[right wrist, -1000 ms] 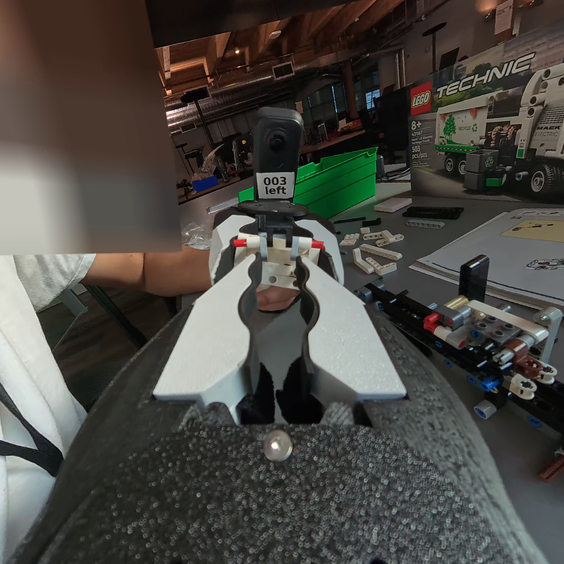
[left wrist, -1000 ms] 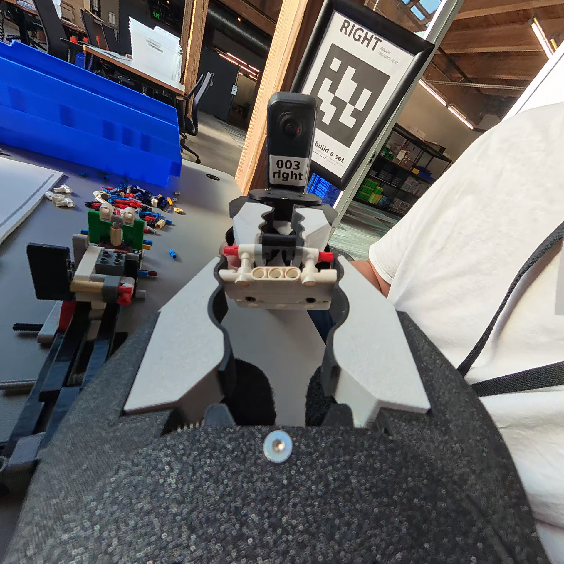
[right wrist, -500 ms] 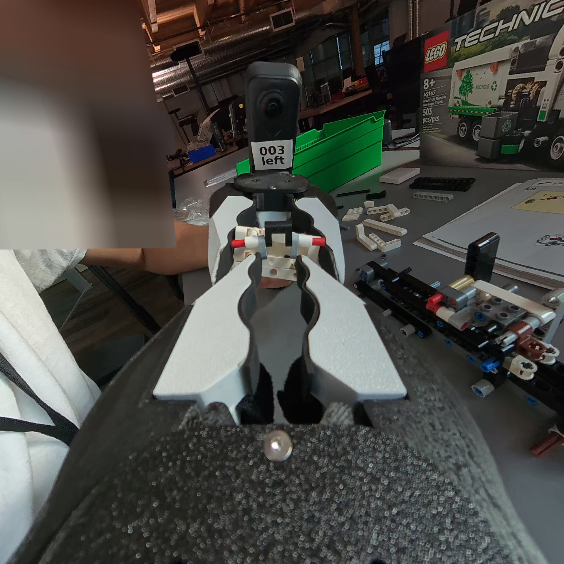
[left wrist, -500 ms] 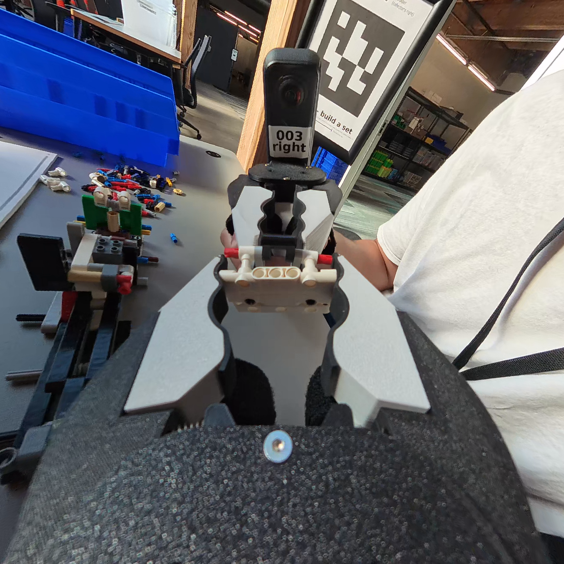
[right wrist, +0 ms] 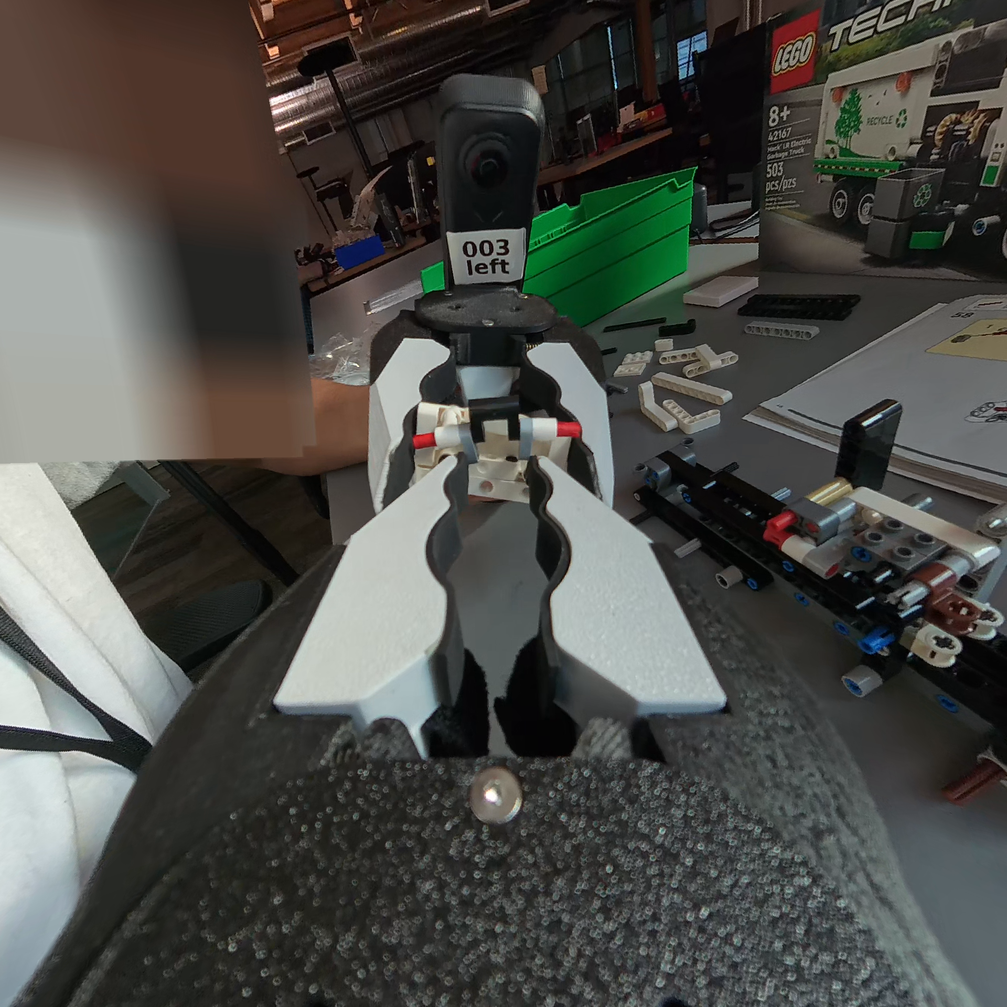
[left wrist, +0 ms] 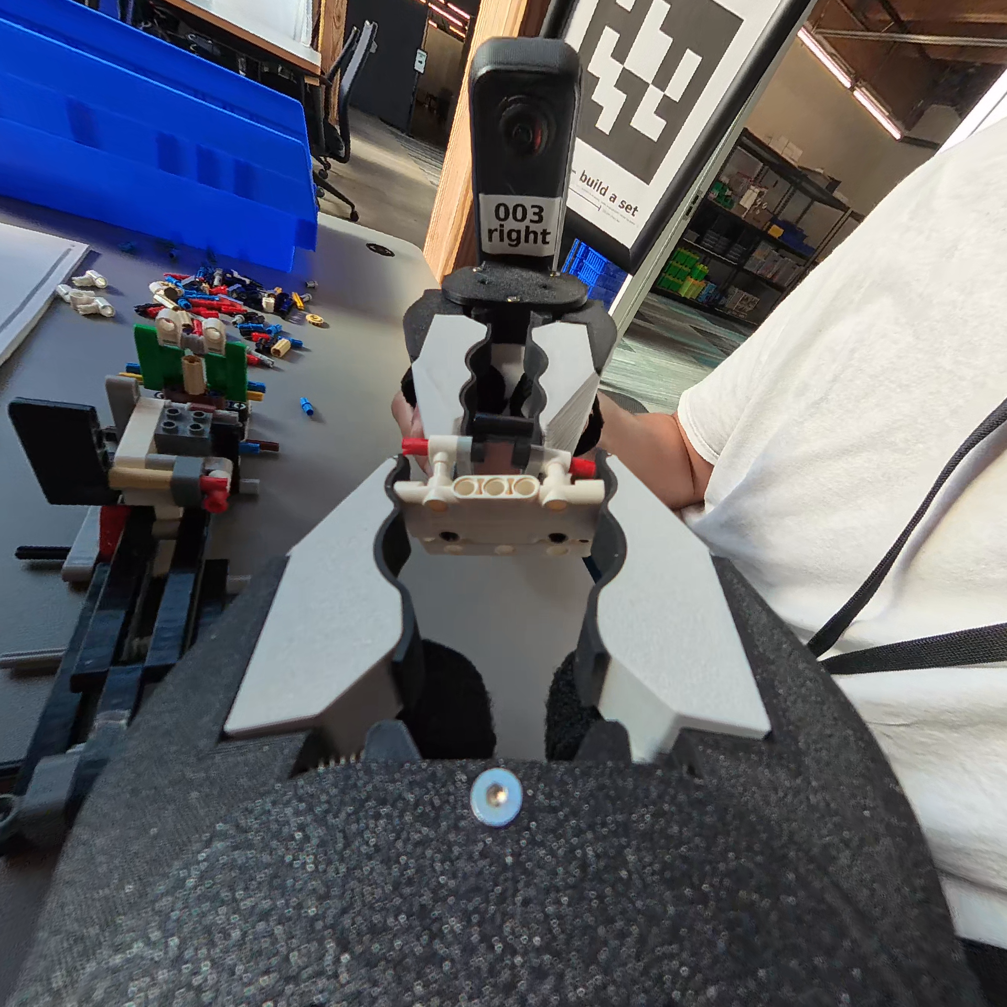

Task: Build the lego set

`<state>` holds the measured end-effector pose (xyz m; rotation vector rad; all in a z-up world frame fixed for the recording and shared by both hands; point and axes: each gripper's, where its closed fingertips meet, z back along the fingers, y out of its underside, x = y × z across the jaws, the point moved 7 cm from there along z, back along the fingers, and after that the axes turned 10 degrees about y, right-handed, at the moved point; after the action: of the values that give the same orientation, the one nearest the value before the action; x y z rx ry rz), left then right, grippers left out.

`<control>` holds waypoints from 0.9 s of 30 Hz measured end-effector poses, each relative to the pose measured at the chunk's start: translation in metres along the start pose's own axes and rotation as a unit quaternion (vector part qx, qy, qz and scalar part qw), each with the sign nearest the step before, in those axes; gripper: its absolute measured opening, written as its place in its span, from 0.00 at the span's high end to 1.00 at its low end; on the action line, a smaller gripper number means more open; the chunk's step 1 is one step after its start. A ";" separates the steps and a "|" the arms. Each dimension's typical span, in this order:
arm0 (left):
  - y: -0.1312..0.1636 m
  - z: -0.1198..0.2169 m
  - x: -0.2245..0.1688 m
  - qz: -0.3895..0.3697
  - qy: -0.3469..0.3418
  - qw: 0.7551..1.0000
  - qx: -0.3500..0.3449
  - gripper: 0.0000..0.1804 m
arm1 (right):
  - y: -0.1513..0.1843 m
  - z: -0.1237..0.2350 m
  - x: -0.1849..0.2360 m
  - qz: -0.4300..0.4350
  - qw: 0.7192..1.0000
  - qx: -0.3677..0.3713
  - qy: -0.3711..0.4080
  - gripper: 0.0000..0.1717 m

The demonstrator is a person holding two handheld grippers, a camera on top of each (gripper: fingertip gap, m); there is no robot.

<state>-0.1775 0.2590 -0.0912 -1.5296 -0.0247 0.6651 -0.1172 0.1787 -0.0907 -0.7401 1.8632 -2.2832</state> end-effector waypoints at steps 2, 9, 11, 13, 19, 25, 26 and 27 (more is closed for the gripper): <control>0.002 -0.001 0.000 -0.011 -0.008 1.000 0.016 0.64 | 0.000 0.002 -0.001 -0.018 1.000 0.019 -0.013 0.88; 0.004 -0.003 -0.001 -0.053 -0.034 0.997 0.046 0.64 | 0.002 0.002 0.004 -0.027 0.998 0.048 -0.024 0.97; 0.004 -0.003 -0.001 -0.055 -0.037 0.997 0.048 0.64 | 0.003 0.002 0.002 -0.046 0.997 0.046 -0.035 0.95; 0.005 -0.004 -0.001 -0.058 -0.040 0.996 0.052 0.64 | 0.004 0.002 0.002 -0.051 0.997 0.047 -0.034 0.93; 0.005 -0.004 0.001 -0.055 -0.046 0.996 0.052 0.64 | 0.002 0.003 0.001 -0.024 0.998 0.059 0.009 0.90; 0.006 -0.005 0.002 -0.059 -0.060 0.995 0.059 0.64 | 0.004 0.004 0.001 -0.034 0.997 0.068 0.010 0.92; 0.005 -0.004 0.002 -0.059 -0.059 0.995 0.058 0.64 | 0.003 0.004 0.001 -0.034 0.997 0.069 0.011 0.92; 0.005 -0.004 0.002 -0.058 -0.059 0.995 0.056 0.64 | 0.003 0.004 0.000 -0.033 0.997 0.070 0.014 0.93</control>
<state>-0.1761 0.2556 -0.0972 -1.3689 -0.1618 0.6526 -0.1164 0.1741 -0.0924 -0.7639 1.6910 -2.4459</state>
